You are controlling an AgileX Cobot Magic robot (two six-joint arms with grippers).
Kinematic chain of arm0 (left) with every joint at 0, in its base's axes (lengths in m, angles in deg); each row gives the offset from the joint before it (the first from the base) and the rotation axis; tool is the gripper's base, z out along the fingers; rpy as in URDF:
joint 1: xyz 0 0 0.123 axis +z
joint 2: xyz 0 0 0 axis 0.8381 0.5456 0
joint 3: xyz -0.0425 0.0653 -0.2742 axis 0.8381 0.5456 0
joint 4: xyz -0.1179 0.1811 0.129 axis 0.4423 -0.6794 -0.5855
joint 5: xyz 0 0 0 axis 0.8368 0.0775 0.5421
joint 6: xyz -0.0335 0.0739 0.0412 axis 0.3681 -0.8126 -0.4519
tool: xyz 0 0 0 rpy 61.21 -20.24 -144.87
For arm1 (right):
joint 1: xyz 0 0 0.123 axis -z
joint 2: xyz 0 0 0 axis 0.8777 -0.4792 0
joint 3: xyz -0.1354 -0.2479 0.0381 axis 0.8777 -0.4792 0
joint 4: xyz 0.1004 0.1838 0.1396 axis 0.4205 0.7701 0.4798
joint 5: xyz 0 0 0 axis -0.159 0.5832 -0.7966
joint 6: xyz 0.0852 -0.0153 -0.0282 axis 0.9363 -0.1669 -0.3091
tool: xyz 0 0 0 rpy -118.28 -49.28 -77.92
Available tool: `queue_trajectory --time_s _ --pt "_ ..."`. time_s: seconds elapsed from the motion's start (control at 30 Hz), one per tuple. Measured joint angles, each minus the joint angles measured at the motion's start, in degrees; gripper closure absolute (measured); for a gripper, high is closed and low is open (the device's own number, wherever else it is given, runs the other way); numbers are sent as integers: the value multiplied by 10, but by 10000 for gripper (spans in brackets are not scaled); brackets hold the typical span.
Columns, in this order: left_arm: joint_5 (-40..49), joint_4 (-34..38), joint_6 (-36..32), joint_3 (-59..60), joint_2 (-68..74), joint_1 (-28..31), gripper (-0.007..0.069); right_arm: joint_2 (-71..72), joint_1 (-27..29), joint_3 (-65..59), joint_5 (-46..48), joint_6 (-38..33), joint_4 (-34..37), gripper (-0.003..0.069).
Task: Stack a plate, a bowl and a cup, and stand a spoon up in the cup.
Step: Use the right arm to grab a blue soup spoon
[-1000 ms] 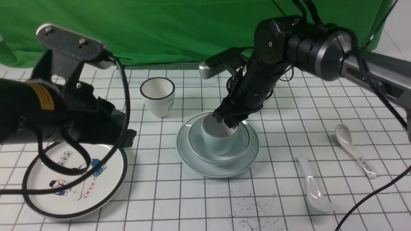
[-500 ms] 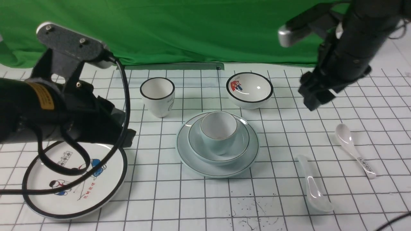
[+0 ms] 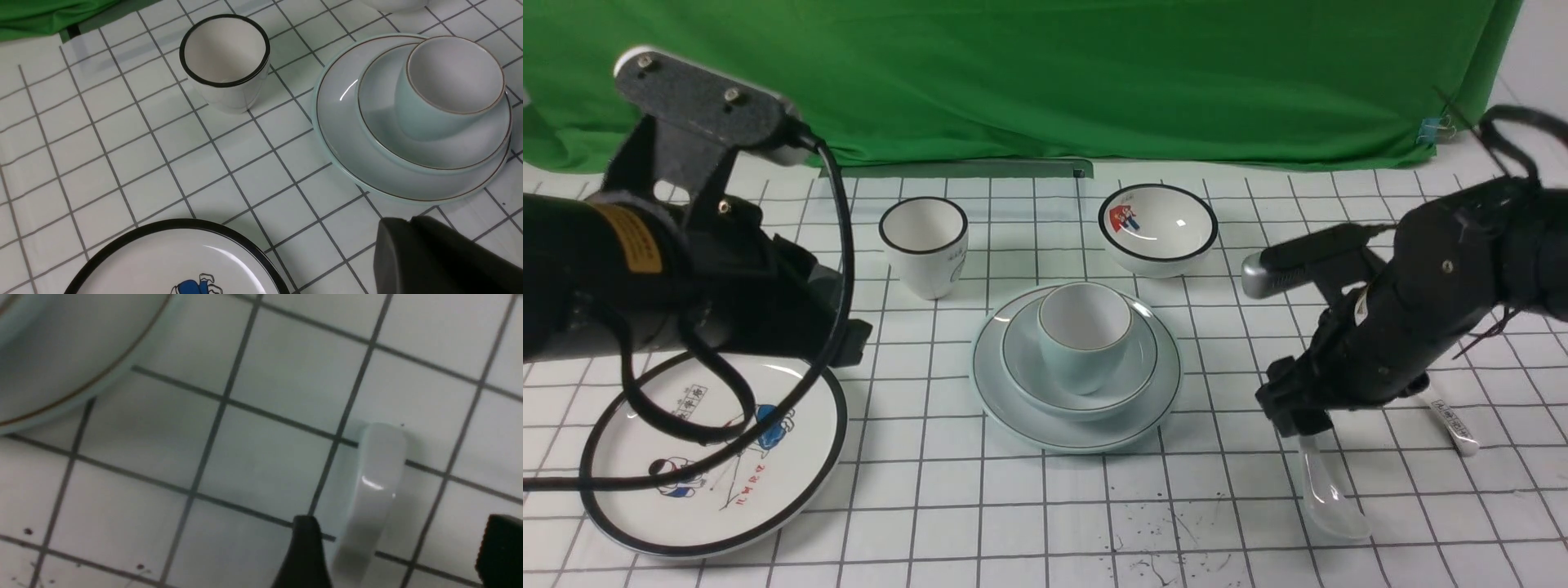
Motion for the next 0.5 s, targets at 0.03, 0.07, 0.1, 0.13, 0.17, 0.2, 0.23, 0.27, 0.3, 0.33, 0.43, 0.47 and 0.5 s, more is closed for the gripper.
queue_trajectory --time_s 0.03,0.07,0.1,0.13,0.17,0.2,0.23,0.27,0.3,0.33,0.43,0.47,0.5 --pt "0 0 0 0 0 0 656 -10 0 0 -8 1 0 108" --pt "0 0 0 0 0 0 656 -14 0 0 -10 2 0 108" --pt "0 0 0 0 0 0 656 -25 0 0 -22 9 0 108" --pt "0 0 0 0 0 0 656 -36 0 0 -30 9 3 108" --pt "0 0 0 0 0 0 656 -38 0 1 -33 9 2 109" --pt "0 0 0 0 0 0 656 -39 0 2 -38 9 3 120" --pt "0 0 0 0 0 0 656 -40 0 2 -38 9 3 120" --pt "0 0 0 0 0 0 656 -41 1 2 -38 12 6 174" --pt "0 0 0 0 0 0 656 -41 1 2 -39 12 11 202" --pt "0 0 0 0 0 0 656 -41 0 2 -40 13 13 276" --pt "0 0 0 0 0 0 656 -41 0 3 -41 9 15 486" --pt "-1 0 0 0 0 0 656 -40 0 5 -39 13 13 496" --pt "-1 0 0 0 0 0 656 -39 0 5 -37 9 12 495"
